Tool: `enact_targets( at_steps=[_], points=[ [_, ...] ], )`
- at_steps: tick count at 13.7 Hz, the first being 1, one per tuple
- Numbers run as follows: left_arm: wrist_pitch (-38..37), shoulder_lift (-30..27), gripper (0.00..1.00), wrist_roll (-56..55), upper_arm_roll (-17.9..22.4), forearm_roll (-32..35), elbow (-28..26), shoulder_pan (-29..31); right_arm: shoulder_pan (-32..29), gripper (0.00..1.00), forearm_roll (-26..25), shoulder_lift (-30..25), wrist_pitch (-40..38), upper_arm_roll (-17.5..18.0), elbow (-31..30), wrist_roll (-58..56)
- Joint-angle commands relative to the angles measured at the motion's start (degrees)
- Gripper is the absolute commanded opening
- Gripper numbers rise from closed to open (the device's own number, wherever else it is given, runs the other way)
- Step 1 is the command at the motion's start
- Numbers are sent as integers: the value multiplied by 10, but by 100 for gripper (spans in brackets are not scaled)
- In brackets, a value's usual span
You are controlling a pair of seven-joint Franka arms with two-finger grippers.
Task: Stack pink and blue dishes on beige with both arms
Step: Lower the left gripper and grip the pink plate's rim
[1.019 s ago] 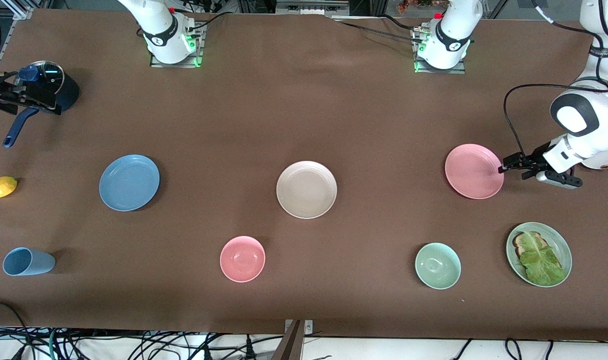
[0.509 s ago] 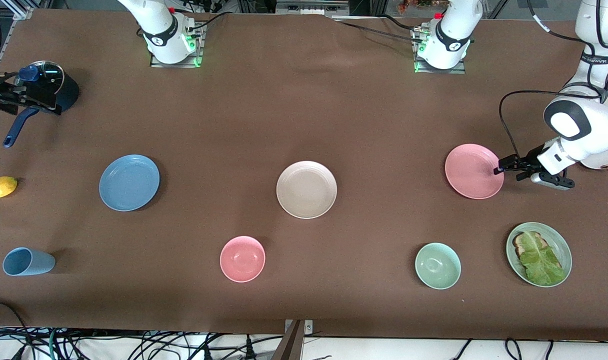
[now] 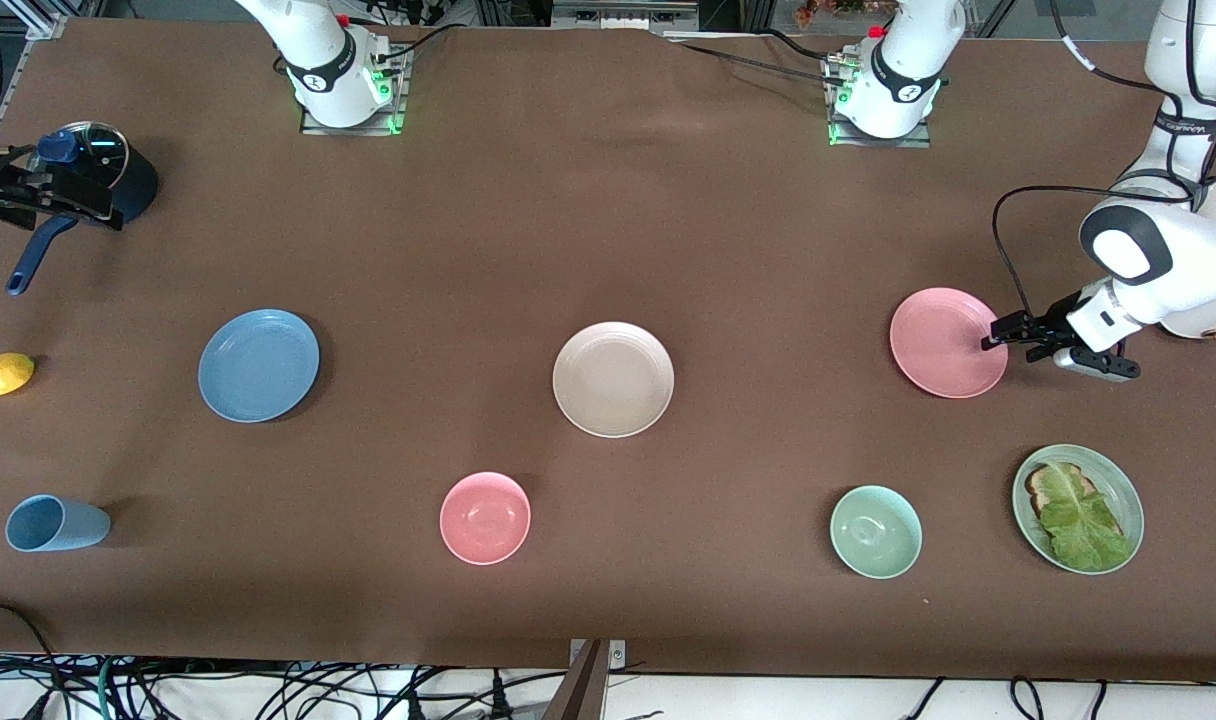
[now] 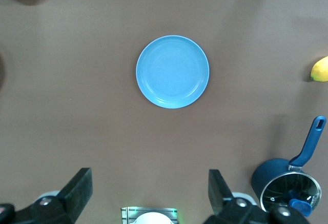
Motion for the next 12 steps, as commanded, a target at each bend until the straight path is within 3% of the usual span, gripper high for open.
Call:
enact_targets(
  at_steps=[1,3,6,8,10,12],
  points=[
    [9,0,100,22,1,-29,-7,-5,-6,100,3,0,-7,4,4,-9],
    [9,1,87,23,1,-40,-8,-5,-7,100,3,0,-7,3,4,-9],
    [9,1,58,23,1,-40,-8,-5,-6,100,1,-1,-6,4,4,-9],
    [7,0,57,24,2,-40,-8,-5,-6,100,1,0,-6,4,5,-9],
    [2,-2,49,33,2,-40,-8,-4,-5,100,1,-1,-6,4,5,-9],
    [2,-3,28,46,2,-40,-8,0,-5,100,1,0,-6,4,5,-9]
  ],
)
